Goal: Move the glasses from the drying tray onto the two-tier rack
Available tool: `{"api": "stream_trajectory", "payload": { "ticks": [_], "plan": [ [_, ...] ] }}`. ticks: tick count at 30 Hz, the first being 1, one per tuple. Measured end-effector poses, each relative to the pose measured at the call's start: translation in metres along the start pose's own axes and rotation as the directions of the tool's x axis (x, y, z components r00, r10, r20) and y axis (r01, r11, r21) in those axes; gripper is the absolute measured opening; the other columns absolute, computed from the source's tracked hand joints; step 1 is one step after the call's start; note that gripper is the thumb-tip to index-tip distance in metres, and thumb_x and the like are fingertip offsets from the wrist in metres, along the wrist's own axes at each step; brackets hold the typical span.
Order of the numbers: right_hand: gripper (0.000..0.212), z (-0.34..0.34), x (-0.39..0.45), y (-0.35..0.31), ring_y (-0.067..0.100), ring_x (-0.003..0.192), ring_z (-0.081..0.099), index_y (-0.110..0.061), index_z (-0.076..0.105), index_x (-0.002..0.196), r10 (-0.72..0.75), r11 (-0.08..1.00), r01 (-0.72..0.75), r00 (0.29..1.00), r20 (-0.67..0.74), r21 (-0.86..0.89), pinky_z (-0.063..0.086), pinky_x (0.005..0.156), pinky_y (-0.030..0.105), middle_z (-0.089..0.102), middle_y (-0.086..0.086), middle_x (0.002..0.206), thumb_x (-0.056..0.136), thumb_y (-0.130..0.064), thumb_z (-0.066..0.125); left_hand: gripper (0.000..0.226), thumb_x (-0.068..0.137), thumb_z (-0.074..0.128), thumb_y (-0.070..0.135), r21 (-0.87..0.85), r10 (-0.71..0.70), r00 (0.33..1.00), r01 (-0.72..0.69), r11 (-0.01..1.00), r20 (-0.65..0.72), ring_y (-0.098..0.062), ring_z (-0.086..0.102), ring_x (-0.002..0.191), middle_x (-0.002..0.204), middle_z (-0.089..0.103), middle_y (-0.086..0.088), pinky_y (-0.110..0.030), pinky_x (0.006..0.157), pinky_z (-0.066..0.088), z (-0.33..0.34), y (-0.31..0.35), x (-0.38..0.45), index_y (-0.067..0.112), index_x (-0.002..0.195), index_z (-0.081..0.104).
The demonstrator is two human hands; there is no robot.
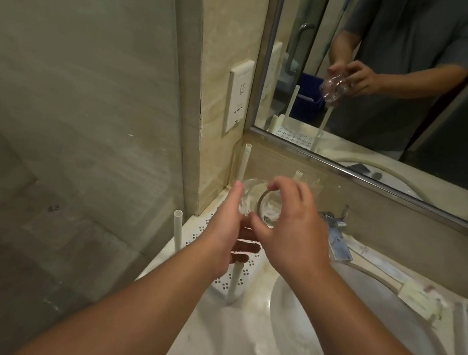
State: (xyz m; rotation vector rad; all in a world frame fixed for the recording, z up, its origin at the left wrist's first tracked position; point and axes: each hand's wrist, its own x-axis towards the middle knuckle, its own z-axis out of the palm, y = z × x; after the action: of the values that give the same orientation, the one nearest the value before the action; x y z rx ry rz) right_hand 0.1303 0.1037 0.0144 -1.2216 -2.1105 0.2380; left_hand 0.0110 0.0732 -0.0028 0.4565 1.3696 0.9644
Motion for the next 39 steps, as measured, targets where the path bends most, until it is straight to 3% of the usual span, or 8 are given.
{"api": "stream_trajectory", "payload": {
  "ticks": [5, 9, 12, 17, 21, 26, 29, 39],
  "plan": [
    [0.052, -0.001, -0.015, 0.003, 0.019, 0.071, 0.055, -0.031, 0.043, 0.107, -0.025, 0.997, 0.028, 0.998, -0.055, 0.066, 0.051, 0.051, 0.040, 0.043, -0.004, 0.121, 0.072, -0.026, 0.082, 0.089, 0.064, 0.032, 0.097, -0.026, 0.041, 0.999, -0.041, 0.999, -0.012, -0.022, 0.066, 0.066, 0.073, 0.069, -0.005, -0.040, 0.077, 0.054, 0.011, 0.006, -0.003, 0.018, 0.071, 0.072],
    [0.055, 0.001, -0.026, 0.004, 0.023, 0.075, 0.058, -0.027, 0.041, 0.103, 0.000, 0.993, 0.009, 0.997, -0.079, 0.118, 0.053, 0.050, 0.041, 0.036, 0.003, 0.139, 0.070, -0.011, 0.081, 0.095, 0.058, 0.043, 0.096, -0.096, 0.020, 0.999, -0.017, 0.995, 0.030, -0.025, 0.070, 0.079, 0.091, 0.072, -0.005, -0.042, 0.073, 0.060, 0.020, 0.009, -0.006, 0.022, 0.109, 0.074],
    [0.049, 0.000, -0.033, 0.005, 0.019, 0.085, 0.062, -0.027, 0.042, 0.102, 0.000, 0.983, 0.006, 1.000, -0.031, 0.182, 0.057, 0.058, 0.040, 0.029, 0.003, 0.147, 0.075, -0.010, 0.079, 0.094, 0.056, 0.053, 0.093, -0.163, 0.038, 0.999, -0.033, 0.986, 0.031, -0.026, 0.073, 0.075, 0.081, 0.071, 0.000, -0.040, 0.071, 0.057, 0.024, 0.013, -0.011, 0.020, 0.114, 0.069],
    [0.040, -0.007, -0.040, 0.006, 0.001, 0.090, 0.063, -0.034, 0.039, 0.092, 0.011, 0.960, -0.008, 1.000, -0.009, 0.281, 0.056, 0.066, 0.023, 0.025, -0.006, 0.150, 0.077, -0.023, 0.075, 0.087, 0.056, 0.067, 0.085, -0.209, 0.078, 0.991, -0.055, 0.976, 0.108, -0.025, 0.071, 0.072, 0.068, 0.066, 0.002, -0.041, 0.079, 0.057, 0.027, 0.016, -0.016, 0.021, 0.115, 0.067],
    [0.035, -0.011, -0.042, 0.012, -0.015, 0.126, 0.037, -0.026, 0.043, 0.092, 0.046, 0.937, -0.034, 0.999, -0.026, 0.348, 0.034, 0.088, 0.002, 0.037, -0.004, 0.149, 0.079, -0.020, 0.075, 0.070, 0.064, 0.074, 0.071, -0.158, 0.161, 0.983, -0.147, 0.977, 0.085, -0.025, 0.074, 0.083, 0.089, 0.075, 0.000, -0.035, 0.070, 0.054, 0.027, 0.017, -0.017, 0.023, 0.114, 0.069],
    [0.057, -0.019, -0.036, 0.020, -0.004, 0.120, 0.053, -0.045, 0.039, 0.117, 0.225, 0.816, -0.213, 0.973, 0.043, 0.538, 0.048, 0.097, 0.027, 0.051, -0.023, 0.132, 0.080, -0.021, 0.075, 0.060, 0.067, 0.083, 0.033, -0.170, 0.376, 0.927, -0.369, 0.914, 0.006, -0.017, 0.074, 0.095, 0.122, 0.068, 0.001, -0.027, 0.061, 0.055, 0.029, 0.010, -0.021, 0.036, 0.122, 0.059],
    [0.080, -0.022, -0.034, 0.023, -0.004, 0.120, 0.054, -0.061, 0.028, 0.130, 0.270, 0.787, -0.268, 0.960, 0.080, 0.556, 0.047, 0.095, 0.026, 0.049, -0.024, 0.135, 0.079, -0.022, 0.076, 0.067, 0.066, 0.083, 0.023, -0.178, 0.456, 0.890, -0.445, 0.878, 0.023, -0.020, 0.070, 0.105, 0.129, 0.061, 0.001, -0.031, 0.068, 0.056, 0.034, 0.001, -0.021, 0.038, 0.126, 0.057],
    [0.108, -0.049, -0.032, 0.041, -0.006, 0.129, 0.043, -0.056, 0.011, 0.145, 0.246, 0.855, -0.319, 0.943, 0.223, 0.409, 0.049, 0.101, 0.032, 0.041, -0.017, 0.148, 0.072, -0.009, 0.075, 0.076, 0.067, 0.078, 0.014, -0.125, 0.516, 0.844, -0.501, 0.856, 0.148, -0.007, 0.071, 0.095, 0.134, 0.055, -0.001, -0.028, 0.073, 0.055, 0.062, -0.019, -0.014, 0.038, 0.134, 0.052]
  ]
}}
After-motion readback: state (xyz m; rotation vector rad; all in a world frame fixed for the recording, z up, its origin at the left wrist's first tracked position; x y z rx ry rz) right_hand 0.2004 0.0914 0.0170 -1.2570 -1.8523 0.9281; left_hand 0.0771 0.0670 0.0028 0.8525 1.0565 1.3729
